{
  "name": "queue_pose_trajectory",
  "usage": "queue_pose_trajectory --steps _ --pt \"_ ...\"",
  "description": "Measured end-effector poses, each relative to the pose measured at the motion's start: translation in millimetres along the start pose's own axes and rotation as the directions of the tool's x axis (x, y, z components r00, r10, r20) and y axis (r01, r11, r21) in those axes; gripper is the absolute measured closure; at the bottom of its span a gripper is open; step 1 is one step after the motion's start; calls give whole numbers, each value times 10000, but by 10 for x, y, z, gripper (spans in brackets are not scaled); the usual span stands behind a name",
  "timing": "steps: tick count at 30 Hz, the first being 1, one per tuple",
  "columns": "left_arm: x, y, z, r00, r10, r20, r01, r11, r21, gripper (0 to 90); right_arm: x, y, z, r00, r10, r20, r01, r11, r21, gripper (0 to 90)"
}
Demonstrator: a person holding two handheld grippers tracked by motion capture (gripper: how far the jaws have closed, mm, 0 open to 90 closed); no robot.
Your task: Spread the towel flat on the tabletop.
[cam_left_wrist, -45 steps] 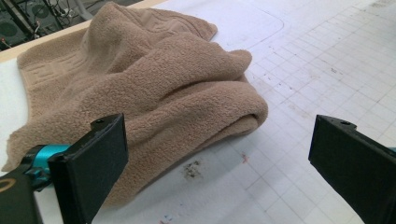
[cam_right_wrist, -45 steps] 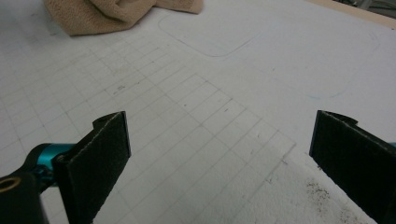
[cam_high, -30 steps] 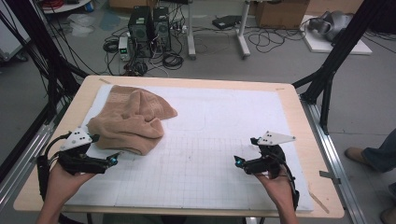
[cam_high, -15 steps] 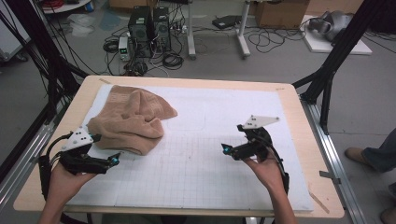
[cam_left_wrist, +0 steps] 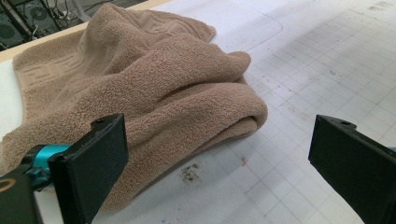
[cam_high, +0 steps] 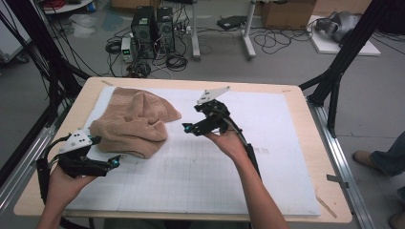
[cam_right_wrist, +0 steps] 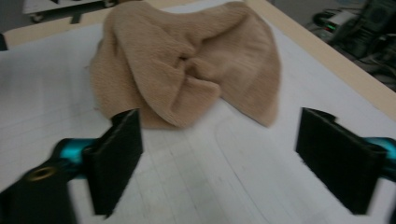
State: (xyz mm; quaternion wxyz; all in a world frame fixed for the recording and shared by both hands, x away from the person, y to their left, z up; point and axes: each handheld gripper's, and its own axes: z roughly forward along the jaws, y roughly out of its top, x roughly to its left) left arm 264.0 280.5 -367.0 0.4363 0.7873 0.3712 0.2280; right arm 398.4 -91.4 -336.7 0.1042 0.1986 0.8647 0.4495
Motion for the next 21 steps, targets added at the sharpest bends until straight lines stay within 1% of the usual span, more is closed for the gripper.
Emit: queue_pose_trajectory --steps 1,3,6,8,9,10,12,14,15,16,17,18,20,21 --pt "4 -4 2 10000 -36 -6 36 10000 -15 52 11 13 91 9999 -6 -113 7 9999 143 195" --pt "28 -20 4 10000 -63 -35 63 10000 -17 52 41 30 275 9986 80 -516 -63 9994 341 226" --pt "39 -35 5 9999 -149 -35 149 9999 -47 53 116 53 551 9957 -97 -920 157 9978 644 261" --pt "46 -56 0 9998 -175 -35 174 9998 -71 53 158 57 731 9935 -244 -1109 337 9960 832 274" --pt "44 -65 0 9998 -218 -29 218 9997 -91 53 180 55 809 9931 -176 -1163 289 9949 966 288" --pt "47 -73 -3 9998 -214 -37 213 9997 -71 53 198 50 886 9910 -166 -1330 310 9937 1073 313" --pt "53 -80 -5 9998 -202 -26 202 9998 -48 57 237 31 1023 9887 -283 -1472 480 9901 1319 341" --pt "69 -91 -10 9998 -207 -6 207 9998 -47 65 268 6 1140 9843 -391 -1720 670 9849 1594 405" --pt "75 -94 -14 9997 -254 -42 254 9997 -64 66 284 -8 1185 9841 -372 -1737 693 9807 1829 429" --pt "90 -94 -27 9996 -275 -82 274 9996 -82 67 286 -22 1233 9837 -448 -1741 791 9776 1952 461" --pt "90 -94 -27 9996 -275 -82 274 9996 -82 69 277 -41 1272 9815 -465 -1855 852 9748 2063 517" --pt "100 -90 -34 9996 -269 -98 268 9996 -105 70 272 -59 1304 9804 -385 -1932 805 9733 2148 570" --pt "101 -92 -33 9995 -311 -107 310 9995 -107 73 243 -90 1340 9780 -230 -2071 715 9705 2300 718" --pt "108 -94 -32 9996 -261 -114 260 9996 -81 74 230 -96 1338 9771 -131 -2124 633 9707 2316 757"
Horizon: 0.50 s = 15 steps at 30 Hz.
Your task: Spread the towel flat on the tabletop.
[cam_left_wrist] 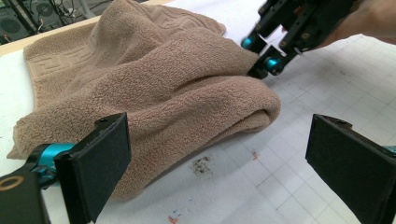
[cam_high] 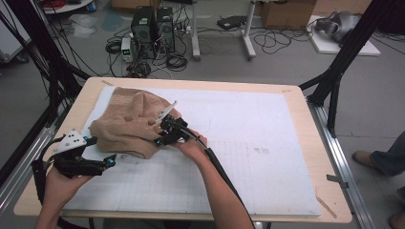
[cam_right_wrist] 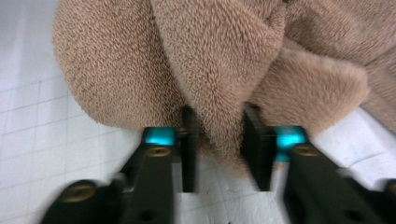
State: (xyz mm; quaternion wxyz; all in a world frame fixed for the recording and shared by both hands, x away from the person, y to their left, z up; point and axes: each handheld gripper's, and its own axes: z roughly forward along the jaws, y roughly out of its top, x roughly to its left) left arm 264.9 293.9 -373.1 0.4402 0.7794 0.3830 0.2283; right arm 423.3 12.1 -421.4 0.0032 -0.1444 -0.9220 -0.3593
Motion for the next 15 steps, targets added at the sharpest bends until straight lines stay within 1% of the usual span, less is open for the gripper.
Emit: queue_pose_trajectory --steps 2,3,4,6,7,8,9,13,15 --pt "12 -7 2 10000 -13 21 13 10000 26 79 -16 -4 -44 9998 164 -143 -165 9998 -85 796" --pt "18 -9 3 10000 -37 13 37 10000 30 81 -21 -4 -89 9996 99 -252 -103 9998 -164 803" --pt "25 -8 5 10000 -59 31 59 10000 41 83 -12 0 -141 9997 27 -233 -30 9999 -136 806" --pt "30 0 0 10000 -90 27 90 10000 13 88 14 9 -275 9997 -108 -200 99 9990 -426 811" --pt "26 6 -3 10000 -89 22 89 10000 -11 92 33 9 -349 9996 -238 -130 231 9981 -575 811" --pt "27 13 -6 10000 -52 41 52 10000 -12 96 62 5 -424 9994 -341 -102 335 9976 -608 811" --pt "20 19 -7 10000 -76 43 76 10000 -40 99 85 -8 -497 9986 -536 -1 535 9967 -618 810" --pt "-4 51 9 9999 -8 119 8 10000 -24 104 180 -116 -787 9965 -781 283 799 9945 -675 811" --pt "-21 65 22 9998 25 189 -25 10000 -26 110 227 -209 -922 9965 -766 344 787 9949 -632 810"
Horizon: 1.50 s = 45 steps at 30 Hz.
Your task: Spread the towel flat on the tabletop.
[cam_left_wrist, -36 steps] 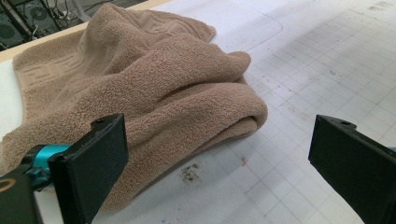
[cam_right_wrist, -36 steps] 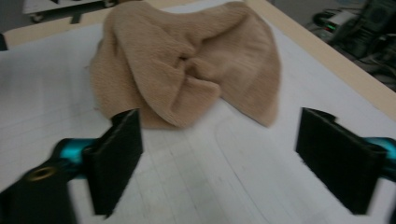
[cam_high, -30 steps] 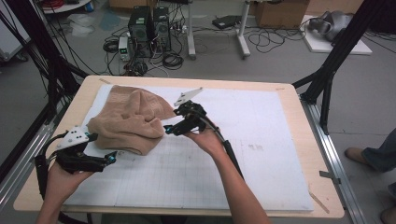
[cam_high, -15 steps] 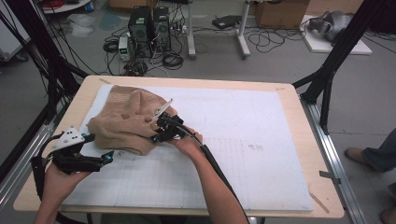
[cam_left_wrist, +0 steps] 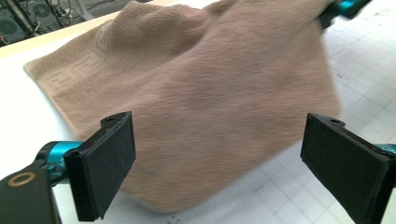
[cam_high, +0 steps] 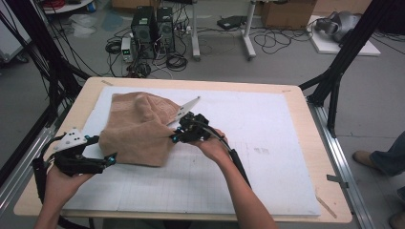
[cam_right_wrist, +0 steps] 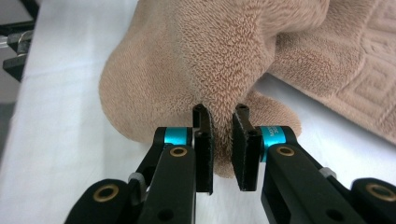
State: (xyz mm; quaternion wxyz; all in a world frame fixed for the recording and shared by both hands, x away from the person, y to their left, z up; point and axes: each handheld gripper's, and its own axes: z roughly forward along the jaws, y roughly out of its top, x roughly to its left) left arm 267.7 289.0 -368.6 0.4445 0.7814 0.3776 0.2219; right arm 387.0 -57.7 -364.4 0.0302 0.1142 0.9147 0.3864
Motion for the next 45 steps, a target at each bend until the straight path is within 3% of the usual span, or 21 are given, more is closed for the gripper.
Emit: queue_pose_trajectory --steps 8,12,15,18,19,21,23,25,26,27,28,29,30,31,32,33,36,38,39,41,45 --pt "-66 66 115 9995 75 308 -78 9999 87 145 197 -445 -489 9988 392 307 -387 9991 -142 810" --pt "-124 97 191 9983 95 580 -104 9998 153 154 374 -672 -701 9979 459 464 -450 9988 -198 810" --pt "-210 135 282 9948 234 991 -257 9994 219 174 521 -810 -790 9982 429 416 -419 9988 -253 809" --pt "-262 153 344 9930 365 1126 -393 9990 231 209 633 -904 -802 9997 132 208 -128 9997 -191 768" --pt "-279 165 376 9915 460 1214 -496 9984 272 209 633 -904 -802 9997 132 208 -128 9997 -191 768" --pt "-324 199 487 9883 527 1431 -578 9978 318 247 634 -923 -940 9989 149 453 -116 9972 -742 708" --pt "-331 210 527 9870 607 1487 -667 9971 358 278 563 -937 -1039 9967 480 655 -398 9919 -1210 680" --pt "-361 228 655 9818 630 1789 -742 9957 563 314 456 -955 -1075 9935 873 727 -753 9852 -1540 675" --pt "-361 228 655 9818 630 1789 -742 9957 563 340 456 -955 -1075 9935 873 727 -753 9852 -1540 675" --pt "-374 228 698 9798 703 1871 -842 9942 674 363 342 -954 -1013 9912 1155 644 -1029 9796 -1723 665" --pt "-404 217 781 9768 773 1997 -987 9901 995 380 305 -945 -942 9911 1218 541 -1115 9800 -1647 660" --pt "-404 217 781 9768 773 1997 -987 9901 995 414 281 -932 -856 9912 1231 488 -1153 9835 -1392 647" --pt "-420 192 844 9718 893 2182 -1206 9835 1347 454 270 -923 -760 9922 1213 284 -1173 9864 -1152 628" --pt "-427 177 867 9684 1000 2283 -1367 9790 1510 484 269 -918 -664 9927 1200 90 -1187 9884 -943 607" --pt "-427 177 867 9684 1000 2283 -1367 9790 1510 531 275 -922 -581 9920 1260 -96 -1264 9889 -779 588" --pt "-437 133 907 9629 1075 2474 -1536 9725 1751 576 283 -933 -506 9913 1301 -222 -1313 9891 -671 576" --pt "-435 37 969 9587 1073 2634 -1671 9619 2164 687 318 -975 -326 9891 1424 -362 -1438 9888 -388 572" --pt "-431 4 984 9597 974 2637 -1584 9624 2209 731 336 -987 -237 9862 1582 -496 -1606 9859 -471 606" --pt "-409 -40 980 9601 807 2677 -1378 9697 2019 748 344 -985 -201 9858 1560 -614 -1590 9861 -479 652" --pt "-402 -50 971 9608 763 2665 -1321 9713 1979 770 360 -969 -145 9884 1363 -676 -1390 9896 -363 753" --pt "-408 -20 916 9623 926 2556 -1411 9738 1785 800 355 -973 -215 9898 1257 -670 -1279 9913 -298 846"
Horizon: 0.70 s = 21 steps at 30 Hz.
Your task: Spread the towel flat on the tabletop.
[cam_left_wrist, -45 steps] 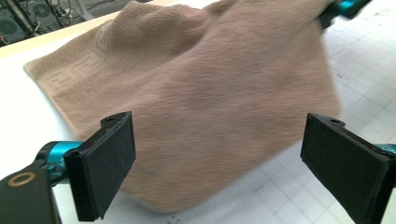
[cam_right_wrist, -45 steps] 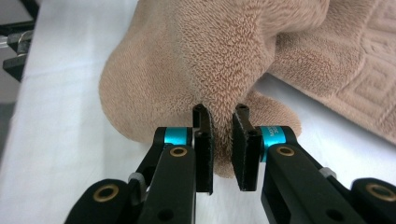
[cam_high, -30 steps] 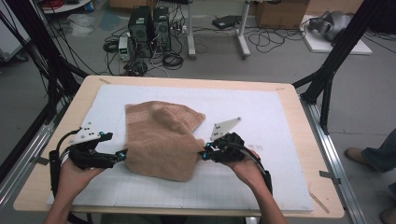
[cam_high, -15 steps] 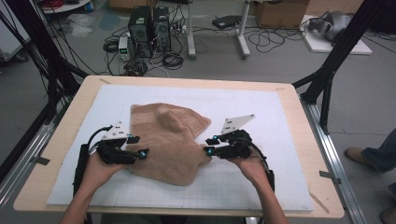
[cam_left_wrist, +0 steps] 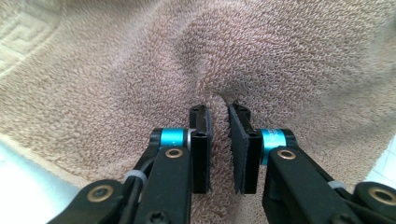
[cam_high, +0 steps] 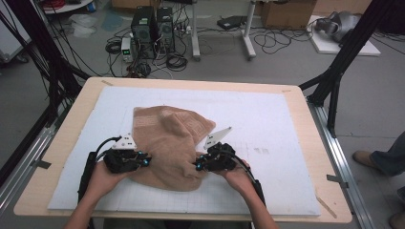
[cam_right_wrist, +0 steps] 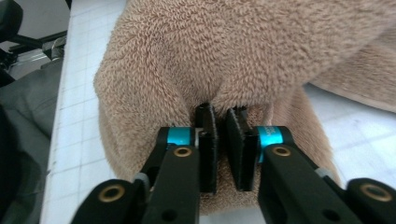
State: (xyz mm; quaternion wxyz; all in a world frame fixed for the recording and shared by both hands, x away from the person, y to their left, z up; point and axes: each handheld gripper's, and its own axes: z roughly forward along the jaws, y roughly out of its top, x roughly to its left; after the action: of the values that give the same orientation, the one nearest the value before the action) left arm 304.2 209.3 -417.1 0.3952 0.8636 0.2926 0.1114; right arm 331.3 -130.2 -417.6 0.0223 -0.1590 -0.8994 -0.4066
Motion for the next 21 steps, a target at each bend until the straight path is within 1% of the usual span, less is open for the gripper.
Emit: queue_pose_trajectory --steps 1,2,4,6,7,8,9,10,12,13,14,15,16,17,19,20,21 --pt "0 0 0 10000 0 0 0 10000 0 803 4 -9 -53 9999 -22 101 23 10000 -71 849" --pt "-9 26 -36 10000 -43 -24 42 9998 -219 806 17 -21 -118 9999 -2 135 4 9999 -135 850" --pt "-24 70 -82 10000 -52 7 52 9990 -433 810 40 -52 -265 9995 -43 298 51 9997 -255 853" --pt "-56 146 -131 10000 45 83 -40 9976 -686 813 64 -87 -429 9985 -38 548 53 9996 -270 854" --pt "-56 146 -131 10000 45 83 -40 9976 -686 814 80 -105 -512 9979 -13 650 30 9997 -251 855" --pt "-109 234 -175 9996 251 99 -241 9956 -904 814 100 -120 -596 9968 9 796 13 9996 -276 858" --pt "-109 234 -175 9996 251 99 -241 9956 -904 814 127 -135 -681 9960 -1 898 32 9994 -346 864" --pt "-163 295 -195 9988 496 -22 -496 9948 -886 815 160 -152 -772 9947 -26 1025 69 9991 -415 865" --pt "-187 308 -197 9985 545 16 -541 9945 -900 815 243 -196 -943 9923 36 1234 20 9990 -454 864" --pt "-234 309 -201 9978 642 184 -623 9939 -905 815 292 -223 -1008 9921 -15 1255 73 9990 -452 865" --pt "-267 301 -201 9971 736 192 -715 9933 -907 816 343 -252 -1052 9916 -50 1292 106 9990 -425 865" --pt "-267 301 -201 9971 736 192 -715 9933 -907 816 389 -278 -1072 9911 -59 1327 104 9994 -336 865" --pt "-319 261 -207 9952 971 129 -958 9923 -789 816 425 -300 -1074 9920 -120 1254 151 9996 -239 865" --pt "-336 224 -210 9949 1002 73 -994 9923 -738 816 458 -309 -1059 9934 -154 1134 173 9997 -158 865" --pt "-338 133 -238 9955 944 102 -935 9934 -659 816 518 -298 -1025 9945 -357 987 363 9993 -43 863" --pt "-338 83 -255 9963 832 207 -815 9941 -711 815 536 -284 -1011 9952 -529 823 536 9985 -61 861" --pt "-331 36 -278 9963 794 320 -768 9943 -745 814 547 -269 -1009 9955 -583 749 590 9982 -74 853"
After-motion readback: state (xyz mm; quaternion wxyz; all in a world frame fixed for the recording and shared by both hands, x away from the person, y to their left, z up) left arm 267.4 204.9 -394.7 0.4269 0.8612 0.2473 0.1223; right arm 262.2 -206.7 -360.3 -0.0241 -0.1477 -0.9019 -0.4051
